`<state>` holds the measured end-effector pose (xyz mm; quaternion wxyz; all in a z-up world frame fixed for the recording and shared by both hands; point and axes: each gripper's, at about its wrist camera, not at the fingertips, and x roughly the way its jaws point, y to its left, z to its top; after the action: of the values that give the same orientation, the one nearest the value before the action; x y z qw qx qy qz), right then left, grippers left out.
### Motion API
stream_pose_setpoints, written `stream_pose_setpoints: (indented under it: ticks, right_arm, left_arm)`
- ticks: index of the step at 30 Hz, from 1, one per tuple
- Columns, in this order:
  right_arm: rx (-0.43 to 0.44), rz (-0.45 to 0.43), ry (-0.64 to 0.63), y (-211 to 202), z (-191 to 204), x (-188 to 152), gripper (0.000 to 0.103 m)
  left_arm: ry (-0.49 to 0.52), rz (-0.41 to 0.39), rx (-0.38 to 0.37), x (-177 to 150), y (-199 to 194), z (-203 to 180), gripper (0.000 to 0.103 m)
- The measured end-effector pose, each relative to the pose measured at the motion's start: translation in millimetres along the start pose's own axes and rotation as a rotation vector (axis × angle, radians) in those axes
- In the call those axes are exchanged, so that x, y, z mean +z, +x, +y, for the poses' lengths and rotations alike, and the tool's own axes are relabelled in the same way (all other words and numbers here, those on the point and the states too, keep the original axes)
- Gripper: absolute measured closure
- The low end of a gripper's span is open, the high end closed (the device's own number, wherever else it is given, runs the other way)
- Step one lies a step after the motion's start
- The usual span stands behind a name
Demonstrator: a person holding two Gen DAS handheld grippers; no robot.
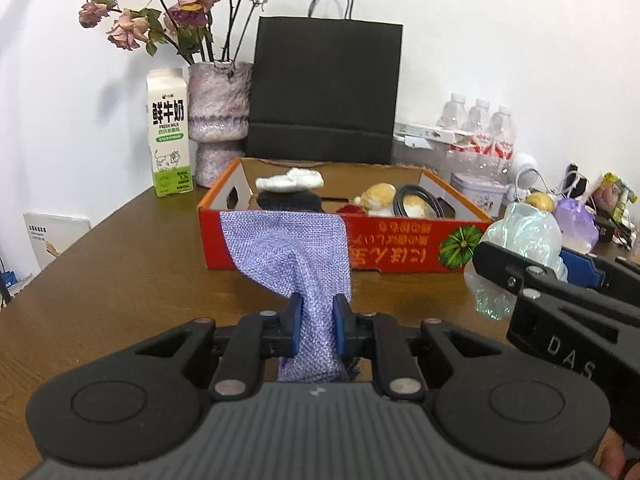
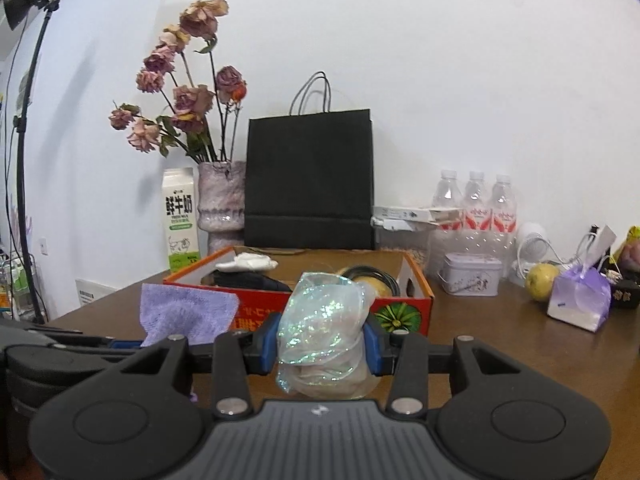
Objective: Organize objects
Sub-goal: 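Carry the pouch in the left tool while the right tool carries the bag to the box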
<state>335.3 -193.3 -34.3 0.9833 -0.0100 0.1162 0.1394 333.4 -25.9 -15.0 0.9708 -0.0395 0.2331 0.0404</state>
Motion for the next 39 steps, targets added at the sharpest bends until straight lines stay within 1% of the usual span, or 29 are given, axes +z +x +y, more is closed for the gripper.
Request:
stream_pose_setpoints:
  ticks: [7,15,24,39]
  right_arm:
    - [0.004,-0.036,-0.013,14.0,6.8,20.9,0.063]
    - [0.001,-0.042,-0.008,37.6,4.9,32.3,0.063]
    - [-0.002,-0.056,0.019,72.2,-0.6,43.8,0.063]
    - [0.006,-0.057,0.043,128.4,-15.9,56.0,0.063]
  left_arm:
    - [-0.024,-0.025,0.002,21.0,10.4,7.2,0.086]
    - [-0.044,-0.043,-0.006,36.6,26.3,7.9,0.086]
    - [-0.098,-0.054,-0.009,58.3,52.7,8.4,0.086]
    - [-0.1,-0.073,-0.009,86.4,101.6,4.8,0.086]
